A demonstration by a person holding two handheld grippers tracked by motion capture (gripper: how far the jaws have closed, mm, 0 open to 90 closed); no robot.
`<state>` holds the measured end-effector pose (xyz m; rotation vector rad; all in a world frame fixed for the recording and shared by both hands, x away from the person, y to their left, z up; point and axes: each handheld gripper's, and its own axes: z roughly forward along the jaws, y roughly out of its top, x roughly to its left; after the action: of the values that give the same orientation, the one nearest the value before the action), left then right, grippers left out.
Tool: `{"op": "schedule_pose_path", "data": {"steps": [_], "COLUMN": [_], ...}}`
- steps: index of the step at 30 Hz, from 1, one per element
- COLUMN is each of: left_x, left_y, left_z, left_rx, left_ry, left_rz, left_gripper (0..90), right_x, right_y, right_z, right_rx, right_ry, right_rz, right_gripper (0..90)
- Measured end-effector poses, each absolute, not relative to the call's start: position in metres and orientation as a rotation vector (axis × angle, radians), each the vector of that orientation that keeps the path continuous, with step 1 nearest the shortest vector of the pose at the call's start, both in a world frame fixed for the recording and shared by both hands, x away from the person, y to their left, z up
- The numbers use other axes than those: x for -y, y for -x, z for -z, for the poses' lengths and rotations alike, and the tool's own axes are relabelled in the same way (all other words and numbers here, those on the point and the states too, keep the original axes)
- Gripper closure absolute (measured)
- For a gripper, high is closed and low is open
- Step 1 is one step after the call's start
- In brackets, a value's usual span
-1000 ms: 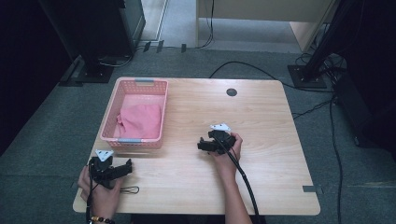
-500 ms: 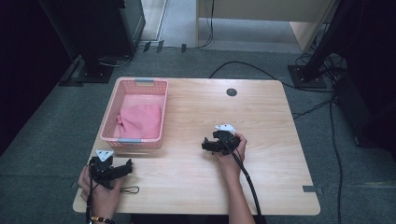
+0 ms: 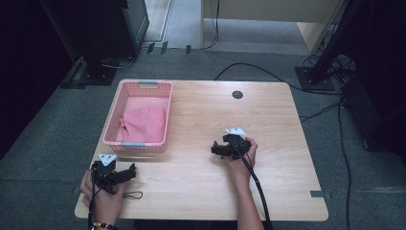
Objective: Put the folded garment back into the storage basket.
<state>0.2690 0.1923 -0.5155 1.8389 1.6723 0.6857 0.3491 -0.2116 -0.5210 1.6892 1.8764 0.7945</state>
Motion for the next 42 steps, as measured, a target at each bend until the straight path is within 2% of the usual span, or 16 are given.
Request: {"op": "schedule_pose_path", "data": {"steps": [42], "left_x": [-0.192], "left_y": [-0.269], "left_z": [0.515], "left_rx": [-1.663], "left_ry": [-1.847], "left_rz": [-0.681], "left_gripper": [0.0], "right_x": [0.239], "right_y": [-0.342], "right_z": [0.521], "right_rx": [-1.818], "right_ry": [-1.739], "right_rz": [-0.773], "right_gripper": [0.0]}}
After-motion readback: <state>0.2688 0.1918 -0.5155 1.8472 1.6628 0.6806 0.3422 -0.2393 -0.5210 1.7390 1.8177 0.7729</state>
